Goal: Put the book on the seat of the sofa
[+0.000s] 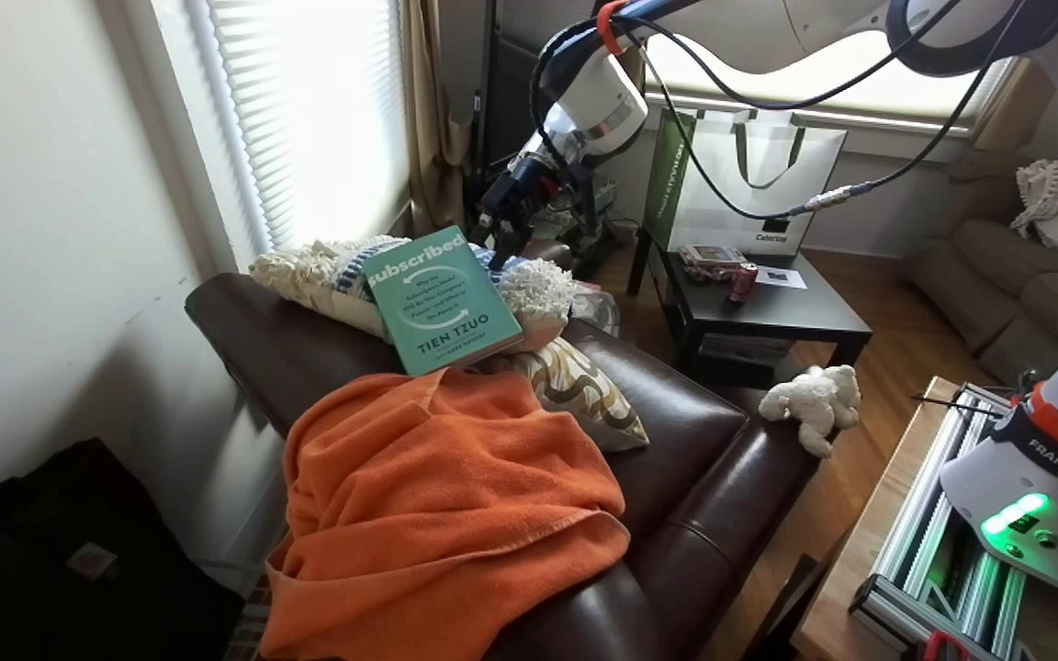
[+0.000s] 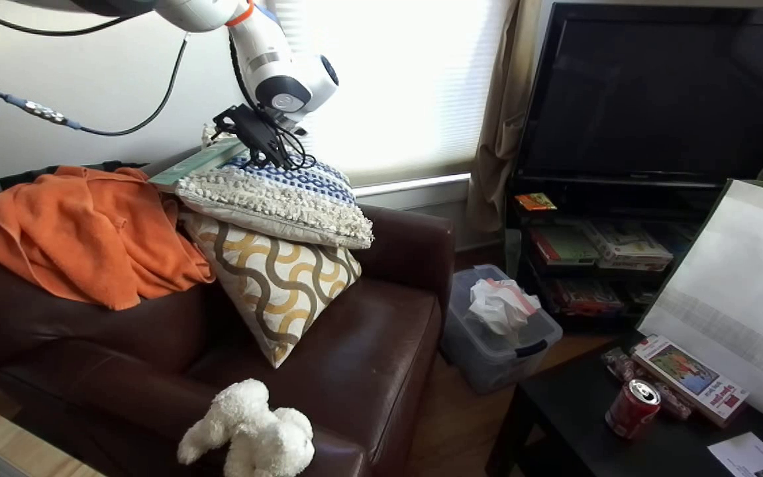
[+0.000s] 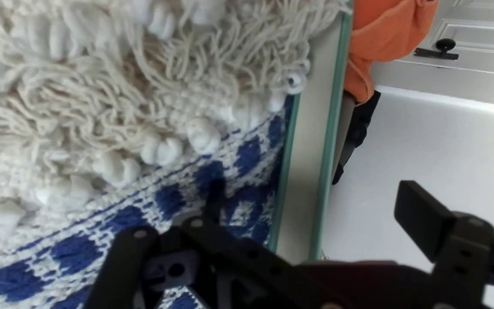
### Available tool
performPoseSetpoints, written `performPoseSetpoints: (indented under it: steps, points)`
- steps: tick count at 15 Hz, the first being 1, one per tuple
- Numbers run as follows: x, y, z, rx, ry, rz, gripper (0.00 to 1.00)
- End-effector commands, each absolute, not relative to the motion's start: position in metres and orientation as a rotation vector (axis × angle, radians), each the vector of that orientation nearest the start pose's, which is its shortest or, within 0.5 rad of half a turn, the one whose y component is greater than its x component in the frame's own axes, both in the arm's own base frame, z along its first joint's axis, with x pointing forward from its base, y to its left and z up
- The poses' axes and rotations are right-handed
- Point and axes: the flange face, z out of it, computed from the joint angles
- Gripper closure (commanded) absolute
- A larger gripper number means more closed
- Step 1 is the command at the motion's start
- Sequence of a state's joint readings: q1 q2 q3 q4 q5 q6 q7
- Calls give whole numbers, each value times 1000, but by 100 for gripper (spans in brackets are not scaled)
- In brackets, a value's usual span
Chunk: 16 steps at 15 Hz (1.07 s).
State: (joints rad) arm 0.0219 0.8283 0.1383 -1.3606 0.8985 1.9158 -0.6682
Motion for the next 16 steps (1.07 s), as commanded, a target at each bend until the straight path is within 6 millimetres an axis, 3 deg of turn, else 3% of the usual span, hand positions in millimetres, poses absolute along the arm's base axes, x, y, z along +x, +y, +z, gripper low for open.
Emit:
performPoseSetpoints:
  steps: [1, 8, 9, 10, 12, 16]
  points:
    - [722, 161, 231, -2144, -409, 25, 0]
    - [723, 185, 218, -2089, -448, 109, 0]
    - [723, 188, 216, -2082, -459, 125, 6]
    - [723, 190, 215, -2080, -468, 134, 28]
    - [724, 193, 213, -2075, -480, 146, 32]
    - [726, 194, 211, -2080, -492, 146, 64]
